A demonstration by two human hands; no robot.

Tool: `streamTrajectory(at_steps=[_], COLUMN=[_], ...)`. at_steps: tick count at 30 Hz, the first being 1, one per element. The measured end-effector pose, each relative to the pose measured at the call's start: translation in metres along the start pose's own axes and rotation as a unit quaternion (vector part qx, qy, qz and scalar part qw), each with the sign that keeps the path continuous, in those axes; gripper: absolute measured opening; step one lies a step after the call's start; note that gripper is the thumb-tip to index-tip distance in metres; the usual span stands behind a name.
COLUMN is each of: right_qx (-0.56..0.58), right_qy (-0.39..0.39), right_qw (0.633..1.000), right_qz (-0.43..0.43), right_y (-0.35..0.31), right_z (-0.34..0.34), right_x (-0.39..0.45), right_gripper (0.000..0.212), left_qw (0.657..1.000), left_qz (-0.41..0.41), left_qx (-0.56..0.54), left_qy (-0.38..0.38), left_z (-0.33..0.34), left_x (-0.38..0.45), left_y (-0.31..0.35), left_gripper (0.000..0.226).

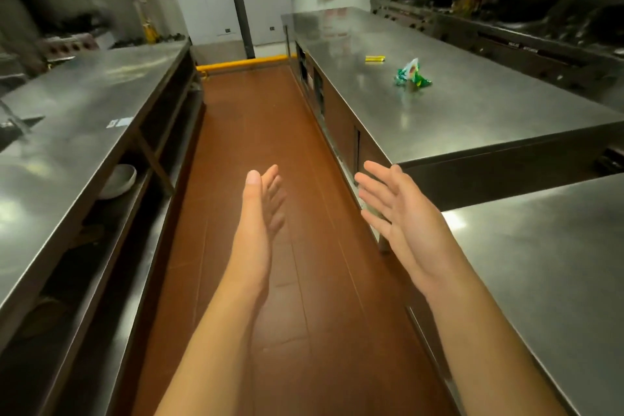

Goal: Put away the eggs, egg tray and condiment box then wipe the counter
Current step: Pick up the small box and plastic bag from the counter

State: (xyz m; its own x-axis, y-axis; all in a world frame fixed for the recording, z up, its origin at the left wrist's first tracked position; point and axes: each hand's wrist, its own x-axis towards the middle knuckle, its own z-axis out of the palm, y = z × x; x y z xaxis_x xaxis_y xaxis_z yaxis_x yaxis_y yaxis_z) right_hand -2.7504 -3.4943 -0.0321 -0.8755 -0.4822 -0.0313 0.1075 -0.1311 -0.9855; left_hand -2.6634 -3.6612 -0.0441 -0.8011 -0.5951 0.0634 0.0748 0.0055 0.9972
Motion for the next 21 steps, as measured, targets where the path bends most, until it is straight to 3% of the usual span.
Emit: streamTrajectory(at_steps=[3, 9, 14, 21], right_qx=[0.02, -0.023, -0.058, -0.082], right_qy=[-0.025, -0.077, -0.069, -0.034], right_qw=[0.999, 0.994, 0.992, 0.993], right_qz=[-0.004, 0.068, 0.085, 0.083], right_y=[-0.007, 0.022, 0.043, 0.034], right_z=[0.006, 0.035, 0.057, 0.098], right_x=[0.055, 0.132, 0.221, 0.356], right_gripper=[0.043, 0.047, 0.047, 0.05], left_qw=[0.999, 0.998, 0.996, 0.997], left_qz=[0.02, -0.022, -0.04, -0.063], left_qx=[-0.006, 0.001, 0.004, -0.04], left_qy=[0.041, 0.066, 0.077, 0.028], left_z=[0.001, -0.002, -0.023, -0.043], left_x=[0.043, 0.105, 0.194, 0.351], left_y=[0.004, -0.025, -0.051, -0.068], left_gripper=[0.063, 0.065, 0.064, 0.068])
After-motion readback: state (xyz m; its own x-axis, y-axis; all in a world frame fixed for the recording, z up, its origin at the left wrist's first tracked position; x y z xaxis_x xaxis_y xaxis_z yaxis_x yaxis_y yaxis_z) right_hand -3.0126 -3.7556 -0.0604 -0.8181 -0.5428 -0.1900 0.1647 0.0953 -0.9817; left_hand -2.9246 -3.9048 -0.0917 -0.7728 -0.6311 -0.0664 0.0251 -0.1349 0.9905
